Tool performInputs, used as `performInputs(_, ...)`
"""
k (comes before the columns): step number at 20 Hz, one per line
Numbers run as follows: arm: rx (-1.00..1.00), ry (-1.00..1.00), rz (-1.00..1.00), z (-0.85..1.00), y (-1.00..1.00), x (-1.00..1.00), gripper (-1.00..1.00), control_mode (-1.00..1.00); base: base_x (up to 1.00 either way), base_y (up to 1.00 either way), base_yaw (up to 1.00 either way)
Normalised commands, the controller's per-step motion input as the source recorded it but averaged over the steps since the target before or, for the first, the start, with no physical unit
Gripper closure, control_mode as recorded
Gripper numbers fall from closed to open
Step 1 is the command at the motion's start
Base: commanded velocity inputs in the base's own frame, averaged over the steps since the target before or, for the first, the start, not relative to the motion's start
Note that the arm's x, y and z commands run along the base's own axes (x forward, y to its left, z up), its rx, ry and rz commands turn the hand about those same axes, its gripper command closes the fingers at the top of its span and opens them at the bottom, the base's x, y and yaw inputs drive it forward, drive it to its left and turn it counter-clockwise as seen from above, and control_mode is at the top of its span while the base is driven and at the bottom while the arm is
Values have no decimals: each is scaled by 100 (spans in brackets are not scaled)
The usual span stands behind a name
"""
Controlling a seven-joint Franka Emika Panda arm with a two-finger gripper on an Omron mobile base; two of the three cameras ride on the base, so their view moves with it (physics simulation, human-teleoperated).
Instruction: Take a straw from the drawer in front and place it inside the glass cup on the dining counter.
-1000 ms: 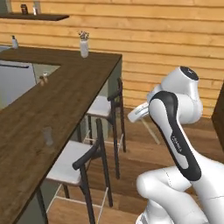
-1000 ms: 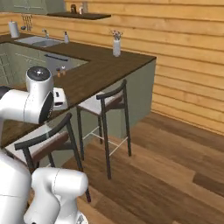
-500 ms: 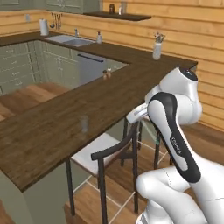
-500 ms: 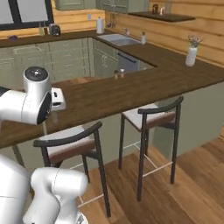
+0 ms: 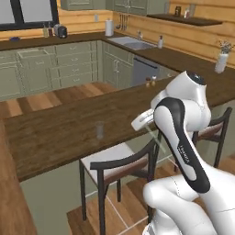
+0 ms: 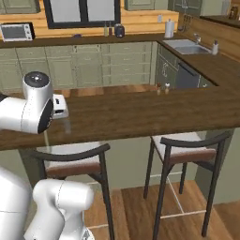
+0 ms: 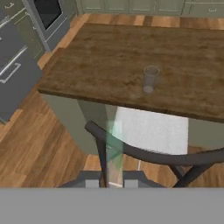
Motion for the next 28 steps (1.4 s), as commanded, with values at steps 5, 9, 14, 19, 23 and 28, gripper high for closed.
performInputs(5,0,0,0,0,0,0,100,100,65,-57,39)
performInputs(9,0,0,0,0,0,0,100,100,95,-20,26)
performInputs(14,0,0,0,0,0,0,100,100,100,1,14)
performInputs(19,7,-1,11,17,3,27,100,-100,33,6,5)
performInputs(23,22,-6,25,40,5,13,100,-100,0,0,0)
performInputs(28,31,-2,31,16,12,16,100,-100,0,0,0)
